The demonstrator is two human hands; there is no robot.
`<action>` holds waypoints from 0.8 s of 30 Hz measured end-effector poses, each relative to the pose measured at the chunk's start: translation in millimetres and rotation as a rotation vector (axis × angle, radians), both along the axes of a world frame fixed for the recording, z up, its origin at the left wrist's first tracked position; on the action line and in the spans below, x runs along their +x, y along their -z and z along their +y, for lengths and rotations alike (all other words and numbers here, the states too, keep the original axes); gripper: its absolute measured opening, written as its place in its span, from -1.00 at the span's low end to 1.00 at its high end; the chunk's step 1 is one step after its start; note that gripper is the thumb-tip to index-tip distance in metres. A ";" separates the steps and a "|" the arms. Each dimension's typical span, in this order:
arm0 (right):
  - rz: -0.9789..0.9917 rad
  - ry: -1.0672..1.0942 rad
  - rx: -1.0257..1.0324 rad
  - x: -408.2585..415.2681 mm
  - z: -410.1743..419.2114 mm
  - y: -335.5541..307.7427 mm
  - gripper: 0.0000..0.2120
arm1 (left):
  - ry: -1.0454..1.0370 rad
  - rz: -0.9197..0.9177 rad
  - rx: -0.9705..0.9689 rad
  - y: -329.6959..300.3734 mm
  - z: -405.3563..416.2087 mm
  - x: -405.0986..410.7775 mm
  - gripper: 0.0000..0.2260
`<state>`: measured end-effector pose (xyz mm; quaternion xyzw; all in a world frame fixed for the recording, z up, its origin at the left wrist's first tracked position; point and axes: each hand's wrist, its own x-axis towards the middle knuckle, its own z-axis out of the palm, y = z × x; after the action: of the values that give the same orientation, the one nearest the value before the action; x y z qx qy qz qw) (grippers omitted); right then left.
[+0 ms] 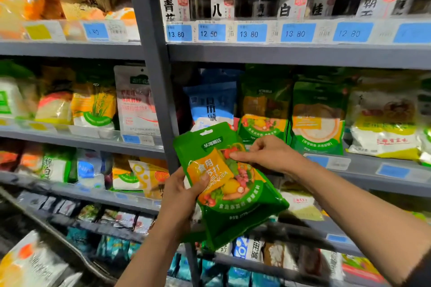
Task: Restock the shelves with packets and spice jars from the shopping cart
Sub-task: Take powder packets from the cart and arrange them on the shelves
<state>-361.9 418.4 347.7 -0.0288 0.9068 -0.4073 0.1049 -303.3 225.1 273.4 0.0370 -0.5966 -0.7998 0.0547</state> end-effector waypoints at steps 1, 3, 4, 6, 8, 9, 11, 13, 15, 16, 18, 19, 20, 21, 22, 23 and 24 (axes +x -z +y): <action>-0.030 -0.013 0.006 4.8 2.2 -1.6 -0.53 | 0.015 0.008 -0.009 1.0 3.5 0.4 -0.71; -0.046 -0.017 0.034 13.5 6.2 -6.1 -0.57 | 0.036 0.017 -0.016 3.3 10.9 0.9 -0.68; -0.036 -0.018 0.054 16.4 7.8 -6.1 -0.61 | 0.048 0.023 -0.019 4.1 14.3 1.0 -0.66; 0.026 -0.008 0.094 19.9 11.3 -2.1 -0.66 | 0.081 0.034 -0.024 4.5 19.9 1.2 -0.62; 0.086 -0.008 0.110 21.5 17.4 -1.7 -0.66 | 0.113 0.033 -0.024 5.2 23.6 1.0 -0.60; 0.111 0.010 0.106 19.9 23.6 -3.3 -0.66 | 0.117 0.029 -0.019 5.8 24.2 0.8 -0.61; 0.196 0.122 0.078 10.0 42.0 -10.5 -0.67 | 0.100 0.015 0.007 7.3 21.4 1.1 -0.66; 0.318 0.295 -0.031 -4.8 65.8 -20.9 -0.68 | 0.073 -0.006 0.040 7.7 15.7 2.2 -0.69; 0.445 0.474 -0.104 -20.4 83.7 -30.7 -0.69 | 0.050 -0.017 0.067 8.7 9.9 3.9 -0.72; 0.489 0.541 -0.107 -28.2 88.4 -33.5 -0.72 | 0.042 -0.013 0.077 9.1 7.8 4.4 -0.73; 0.542 0.613 -0.093 -41.7 87.2 -37.0 -0.82 | 0.040 -0.006 0.090 9.4 4.7 5.5 -0.72; 0.550 0.643 -0.099 -49.9 83.6 -36.1 -0.81 | 0.043 -0.005 0.099 9.6 3.2 5.6 -0.71; 0.544 0.670 -0.113 -57.8 78.1 -34.1 -0.74 | 0.045 -0.004 0.108 9.8 1.3 5.5 -0.70; 0.534 0.696 -0.117 -66.2 71.6 -31.5 -0.69 | 0.045 -0.001 0.118 9.3 -0.9 4.9 -0.68; 0.533 0.719 -0.109 -73.7 64.2 -29.1 -0.69 | 0.044 0.006 0.128 9.0 -3.7 3.9 -0.65; 0.529 0.737 -0.102 -81.0 57.0 -27.4 -0.73 | 0.047 0.013 0.134 7.5 -6.6 3.5 -0.60; 0.523 0.743 -0.104 -88.2 50.1 -25.2 -0.76 | 0.049 0.023 0.134 5.7 -9.3 2.9 -0.55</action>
<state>-450.1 468.4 372.9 0.1913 0.8301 -0.4411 -0.2822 -300.4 215.8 267.6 0.0169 -0.5419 -0.8393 0.0395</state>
